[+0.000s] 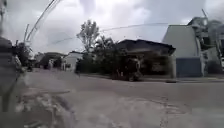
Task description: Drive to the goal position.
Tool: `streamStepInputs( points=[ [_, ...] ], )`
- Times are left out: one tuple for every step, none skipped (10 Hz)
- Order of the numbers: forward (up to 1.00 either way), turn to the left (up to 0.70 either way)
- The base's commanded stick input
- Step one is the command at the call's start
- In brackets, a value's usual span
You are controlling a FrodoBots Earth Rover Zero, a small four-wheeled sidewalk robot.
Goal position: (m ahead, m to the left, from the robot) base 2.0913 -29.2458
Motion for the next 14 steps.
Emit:
streamStepInputs(
  points=[
    [0.0, -0.7],
    [0.02, -0.7],
    [0.02, -0.7],
    [0.0, -0.7],
    [0.03, -0.7],
    [0.02, -0.54],
    [0.0, -0.31],
    [0.03, 0.0],
    [0.28, 0.0],
    [0.7, 0.0],
    [0.7, 0.0],
    [0.7, 0.0],
    [0.7, 0.0],
    [0.7, 0.0]
  ],
)
